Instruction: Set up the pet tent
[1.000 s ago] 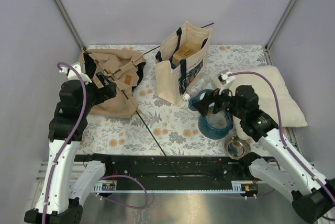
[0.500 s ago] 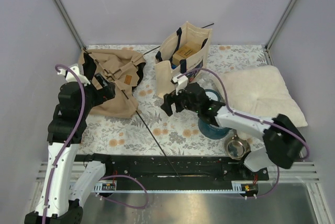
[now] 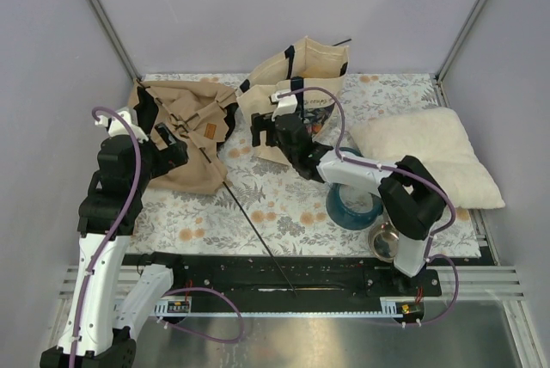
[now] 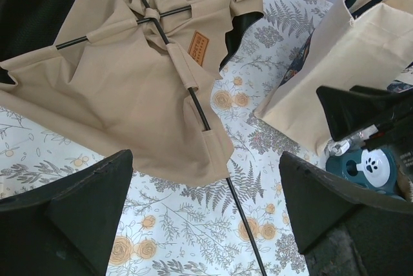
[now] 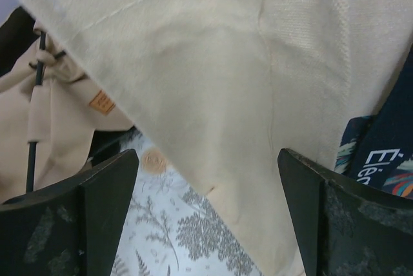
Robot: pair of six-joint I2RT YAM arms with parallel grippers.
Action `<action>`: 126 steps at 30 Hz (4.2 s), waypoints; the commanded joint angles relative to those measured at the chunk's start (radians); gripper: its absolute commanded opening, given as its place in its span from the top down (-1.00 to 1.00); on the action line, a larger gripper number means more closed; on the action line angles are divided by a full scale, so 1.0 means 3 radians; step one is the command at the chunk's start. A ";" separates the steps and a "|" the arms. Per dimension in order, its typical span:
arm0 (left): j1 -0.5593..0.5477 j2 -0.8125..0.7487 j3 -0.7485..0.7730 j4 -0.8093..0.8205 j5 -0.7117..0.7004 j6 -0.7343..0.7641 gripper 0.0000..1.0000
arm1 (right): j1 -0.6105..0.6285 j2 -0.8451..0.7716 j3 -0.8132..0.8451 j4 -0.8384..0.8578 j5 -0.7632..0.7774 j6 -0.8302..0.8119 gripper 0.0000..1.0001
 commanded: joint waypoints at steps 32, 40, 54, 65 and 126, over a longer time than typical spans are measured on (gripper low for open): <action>-0.0005 0.0445 -0.0035 0.0158 0.0022 -0.0320 -0.98 | -0.0834 -0.0812 0.0019 -0.0838 -0.1816 0.0748 -0.99; -0.0005 0.0456 -0.0250 0.0153 0.0237 -0.0514 -0.98 | -0.0507 -0.1396 -0.0222 -0.1921 -0.2068 0.0318 -0.96; -0.0046 0.0462 -0.0960 0.0593 0.1111 -0.1015 -0.88 | 0.0326 -0.2286 -0.1362 -0.2081 -0.2016 0.0415 -0.57; -0.0189 -0.0030 -0.1334 0.0297 0.1515 -0.1057 -0.89 | 0.1135 -0.1970 -0.1623 -0.1677 -0.1986 0.0430 -0.78; -0.1340 0.0440 -0.1549 0.1529 0.1039 -0.1829 1.00 | 0.1452 -0.1637 -0.0953 -0.1513 -0.1250 0.1382 0.85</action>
